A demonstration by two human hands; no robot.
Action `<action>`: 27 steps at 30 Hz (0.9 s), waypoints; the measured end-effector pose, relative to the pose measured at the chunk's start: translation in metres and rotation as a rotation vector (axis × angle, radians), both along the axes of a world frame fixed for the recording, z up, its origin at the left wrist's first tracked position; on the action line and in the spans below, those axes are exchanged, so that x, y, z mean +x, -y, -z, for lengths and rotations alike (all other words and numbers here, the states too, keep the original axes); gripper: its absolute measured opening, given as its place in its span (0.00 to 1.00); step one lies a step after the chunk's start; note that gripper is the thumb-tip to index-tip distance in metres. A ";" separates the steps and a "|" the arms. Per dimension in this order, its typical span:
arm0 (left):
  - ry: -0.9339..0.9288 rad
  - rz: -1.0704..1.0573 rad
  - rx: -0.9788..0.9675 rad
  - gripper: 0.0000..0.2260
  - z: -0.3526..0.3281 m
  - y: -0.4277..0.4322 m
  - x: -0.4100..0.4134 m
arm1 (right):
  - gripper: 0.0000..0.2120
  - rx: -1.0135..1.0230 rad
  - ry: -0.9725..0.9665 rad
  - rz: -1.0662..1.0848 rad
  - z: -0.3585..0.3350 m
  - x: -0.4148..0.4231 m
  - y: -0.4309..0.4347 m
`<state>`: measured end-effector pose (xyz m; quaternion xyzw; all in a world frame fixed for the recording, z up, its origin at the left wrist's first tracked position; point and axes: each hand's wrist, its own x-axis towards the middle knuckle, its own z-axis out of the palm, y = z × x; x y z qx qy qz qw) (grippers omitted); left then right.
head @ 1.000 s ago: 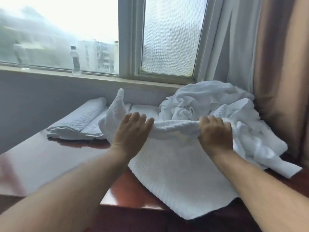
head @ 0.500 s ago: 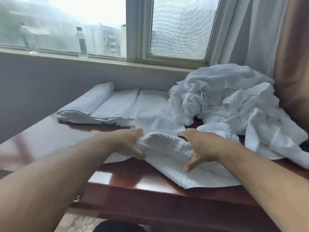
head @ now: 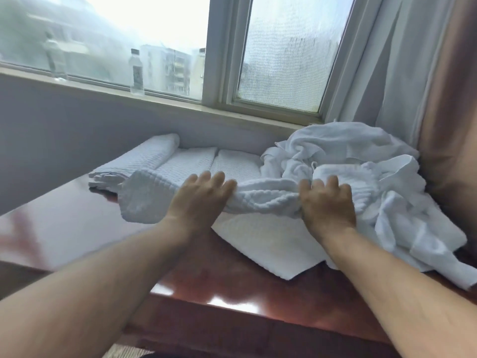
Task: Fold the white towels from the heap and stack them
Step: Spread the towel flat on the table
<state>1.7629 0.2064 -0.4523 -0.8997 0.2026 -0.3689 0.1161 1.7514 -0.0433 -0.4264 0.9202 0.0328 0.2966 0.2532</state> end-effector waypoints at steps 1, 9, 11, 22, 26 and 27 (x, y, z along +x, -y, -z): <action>-0.004 0.005 -0.009 0.17 -0.004 -0.003 0.000 | 0.11 0.002 0.106 -0.033 -0.003 -0.001 0.000; -1.223 0.041 -0.304 0.32 0.001 -0.044 0.004 | 0.19 -0.258 -0.505 -0.331 0.020 -0.030 0.001; -1.101 0.053 -0.378 0.26 0.003 -0.038 0.011 | 0.21 -0.226 -0.771 -0.222 0.013 -0.034 -0.001; -0.980 -0.078 0.075 0.31 0.030 0.006 0.029 | 0.53 0.543 -1.077 0.175 -0.013 -0.016 -0.008; -0.970 -0.252 0.145 0.42 0.026 0.013 0.025 | 0.27 0.225 -0.915 0.230 -0.001 -0.004 -0.027; -0.967 -0.301 0.125 0.44 0.027 0.014 0.024 | 0.25 0.171 -0.886 0.257 0.003 -0.004 -0.032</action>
